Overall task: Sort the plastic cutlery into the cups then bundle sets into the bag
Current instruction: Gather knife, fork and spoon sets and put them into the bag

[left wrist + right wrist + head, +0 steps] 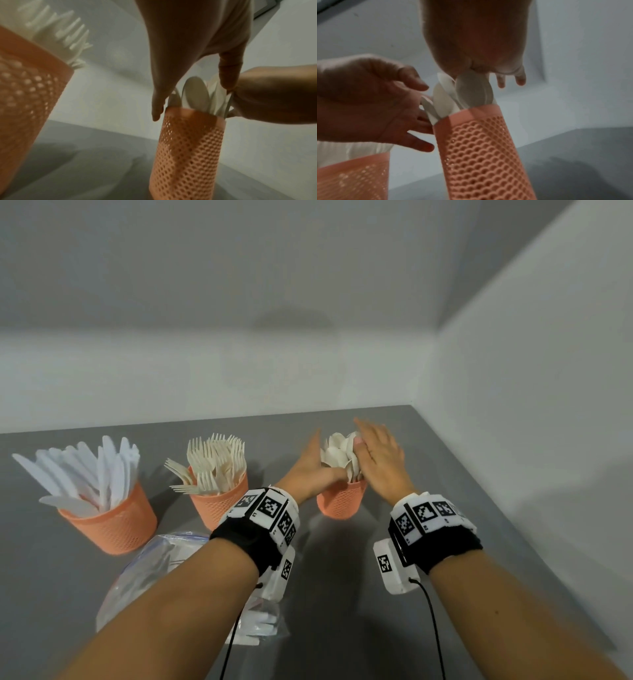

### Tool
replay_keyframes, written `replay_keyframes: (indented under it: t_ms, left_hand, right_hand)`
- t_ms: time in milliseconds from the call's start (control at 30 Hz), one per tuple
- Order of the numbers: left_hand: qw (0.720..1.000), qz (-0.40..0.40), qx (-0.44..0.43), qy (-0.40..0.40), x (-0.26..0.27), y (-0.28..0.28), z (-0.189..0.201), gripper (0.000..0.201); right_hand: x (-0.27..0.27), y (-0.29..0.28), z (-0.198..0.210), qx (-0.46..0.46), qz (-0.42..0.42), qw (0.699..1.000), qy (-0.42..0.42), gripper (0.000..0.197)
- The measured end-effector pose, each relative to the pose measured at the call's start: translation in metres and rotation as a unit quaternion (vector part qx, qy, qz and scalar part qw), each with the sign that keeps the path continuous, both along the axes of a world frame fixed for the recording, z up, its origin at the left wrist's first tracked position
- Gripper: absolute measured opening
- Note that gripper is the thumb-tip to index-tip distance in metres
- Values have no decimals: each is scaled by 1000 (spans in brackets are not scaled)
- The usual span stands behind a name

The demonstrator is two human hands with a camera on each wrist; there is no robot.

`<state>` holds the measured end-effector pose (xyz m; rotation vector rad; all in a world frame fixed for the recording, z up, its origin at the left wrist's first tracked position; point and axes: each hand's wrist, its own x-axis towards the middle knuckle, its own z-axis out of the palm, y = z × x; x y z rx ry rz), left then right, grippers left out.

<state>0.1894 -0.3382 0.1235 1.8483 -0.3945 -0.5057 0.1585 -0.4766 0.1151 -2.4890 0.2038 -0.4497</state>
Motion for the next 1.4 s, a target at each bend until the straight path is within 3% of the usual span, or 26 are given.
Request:
replay_keyframes:
  t_ms: [67,133,233,333,433,533,600,700,833,900,967,1033,1100,1167,1267,1400]
  left_hand:
    - [996,22,45,-68,-9,12,12,85]
    - [984,41,73,-157,-21,35,27,51]
    - [970,26,112,-213,-39,86,42,10]
    - [963,1,209,-168,-52,150,34,20]
    - [921,19,365,-133,-62,205,6,16]
    - [858,92,495,-102,-68,233,-29,25]
    - [856,108,500,-73,-68,243,-46,29]
    - [885,54,460,-47,-68,244,-62,32]
    - [911,87,401,-48,-70,237,-63,42]
    - [934,114,335,-57,-70,234,-60,42]
    - [964,171,205,-6,-68,235,-57,47]
    - [968,223,18,115,-66,238,-52,53]
    - [938,243,-115,220,-65,242,-47,61]
    - [924,224,-161,264,-64,246,-42,60]
    - [925,167,-203,274,-66,244,-34,47]
    - [938,125,-202,254,-64,232,-32,60]
  right_hand:
    - [-5,11,8,24,-31,996,-84,45]
    - [-12,32,18,45,-36,983,-174,43]
    - [-24,75,29,125,65,976,-166,23]
    - [-35,120,25,120,229,966,-31,13]
    - [-42,162,3,51,350,930,98,18]
    - [-46,194,-26,-38,368,908,198,23]
    - [-47,204,-41,-115,347,896,250,28]
    - [-53,212,-50,-203,345,869,292,41]
    - [-62,219,-51,-223,334,862,309,42]
    - [-64,221,-52,-228,330,862,310,45]
    - [-64,220,-52,-219,318,871,305,41]
    - [-63,215,-51,-164,304,886,308,34]
    - [-60,207,-49,-98,308,891,319,27]
    - [-58,199,-44,-47,321,889,322,22]
    - [-60,189,-35,45,319,885,335,35]
    - [-62,191,-35,289,321,834,343,52]
